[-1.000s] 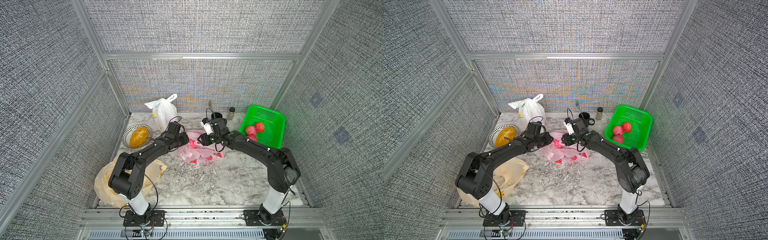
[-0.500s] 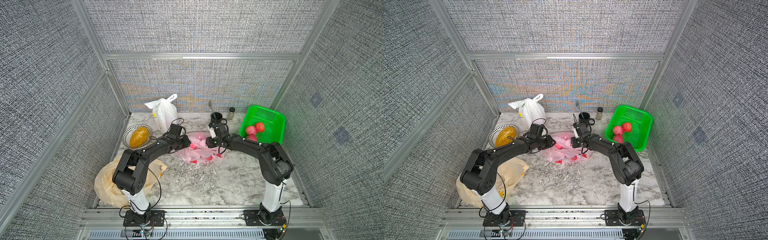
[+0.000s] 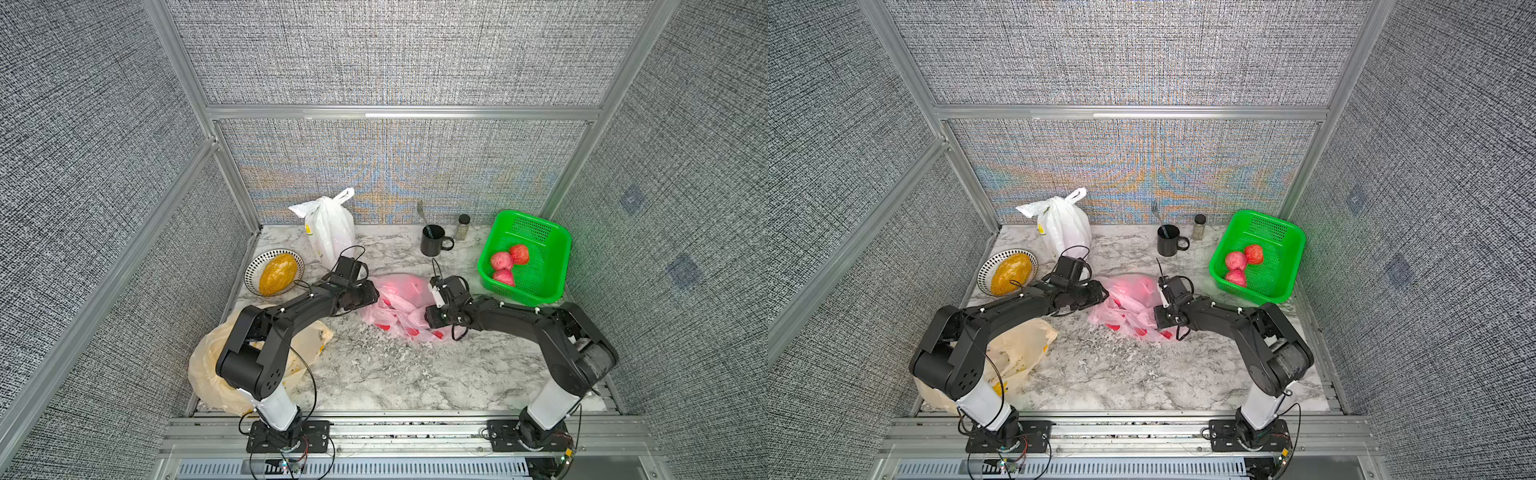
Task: Untie the knot of a plastic bag & take out the apple
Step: Untie the plastic bag at the center of the board.
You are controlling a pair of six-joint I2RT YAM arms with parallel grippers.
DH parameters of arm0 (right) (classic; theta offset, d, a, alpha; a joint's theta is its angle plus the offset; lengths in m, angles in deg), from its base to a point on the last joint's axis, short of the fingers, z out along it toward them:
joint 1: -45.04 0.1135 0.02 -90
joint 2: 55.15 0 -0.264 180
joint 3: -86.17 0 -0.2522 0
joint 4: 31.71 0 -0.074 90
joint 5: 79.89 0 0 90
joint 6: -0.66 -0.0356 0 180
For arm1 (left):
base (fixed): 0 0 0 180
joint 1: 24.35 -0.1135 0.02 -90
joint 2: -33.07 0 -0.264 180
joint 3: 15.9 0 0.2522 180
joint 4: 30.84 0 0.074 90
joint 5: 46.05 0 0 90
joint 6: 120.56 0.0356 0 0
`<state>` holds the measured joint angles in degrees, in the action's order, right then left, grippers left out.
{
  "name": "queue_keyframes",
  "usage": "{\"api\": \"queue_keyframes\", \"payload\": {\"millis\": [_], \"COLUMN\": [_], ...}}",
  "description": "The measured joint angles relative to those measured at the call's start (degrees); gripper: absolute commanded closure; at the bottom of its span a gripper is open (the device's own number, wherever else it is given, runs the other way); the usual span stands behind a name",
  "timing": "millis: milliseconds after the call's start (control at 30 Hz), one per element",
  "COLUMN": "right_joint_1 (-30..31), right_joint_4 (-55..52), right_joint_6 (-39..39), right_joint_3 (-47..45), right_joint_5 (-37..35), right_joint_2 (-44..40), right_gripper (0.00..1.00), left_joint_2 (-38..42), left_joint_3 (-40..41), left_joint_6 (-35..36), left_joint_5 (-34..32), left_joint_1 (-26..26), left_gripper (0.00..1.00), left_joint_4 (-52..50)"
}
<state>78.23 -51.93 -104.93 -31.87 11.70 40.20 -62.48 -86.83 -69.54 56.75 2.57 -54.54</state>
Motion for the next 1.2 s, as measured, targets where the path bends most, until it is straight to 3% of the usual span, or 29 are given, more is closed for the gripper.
{"api": "queue_keyframes", "payload": {"millis": [333,600,700,733,800,900,967,1067,1133,1200], "right_joint_1": [7.37,8.85,8.87,8.90,8.92,8.94,8.94,8.94,8.94,8.92], "right_joint_4": [-4.55,-14.49,-17.49,-18.16,-19.34,-20.31,-20.90,-21.11,-21.18,-21.38], "right_joint_6": [-8.46,-7.67,-6.43,-6.16,-5.27,-3.69,-2.86,-1.60,-1.09,-0.90], "right_joint_3": [-11.06,2.25,5.99,6.82,8.61,10.95,12.96,14.93,15.12,14.67], "right_joint_5": [0.46,-2.43,-3.74,-4.04,-4.52,-6.01,-7.48,-9.42,-10.73,-11.89], "right_joint_2": [-12.55,-18.25,-19.61,-19.82,-19.82,-18.71,-17.55,-17.64,-17.77,-17.75], "right_gripper": [0.44,0.24,0.21,0.20,0.17,0.17,0.17,0.17,0.17,0.16], "left_joint_2": [3.37,11.41,15.87,16.96,19.23,22.56,24.11,24.39,23.87,22.40], "left_joint_3": [-0.04,-1.11,-2.47,-2.73,-3.04,-2.82,-2.84,-3.96,-4.09,-3.65], "left_joint_6": [2.67,4.63,5.92,6.21,7.04,7.85,8.59,10.05,10.86,11.58], "left_joint_5": [-3.76,-7.08,-8.85,-9.40,-9.99,-10.21,-9.66,-9.40,-9.42,-9.29], "left_joint_1": [4.87,5.97,5.97,5.97,5.99,6.21,7.13,10.40,13.07,15.78], "left_gripper": [0.47,0.36,0.24,0.16,0.15,0.22,0.34,0.68,0.74,0.74], "left_joint_4": [-1.92,-3.10,-5.40,-6.05,-7.69,-8.81,-9.25,-11.10,-11.23,-11.13]}}
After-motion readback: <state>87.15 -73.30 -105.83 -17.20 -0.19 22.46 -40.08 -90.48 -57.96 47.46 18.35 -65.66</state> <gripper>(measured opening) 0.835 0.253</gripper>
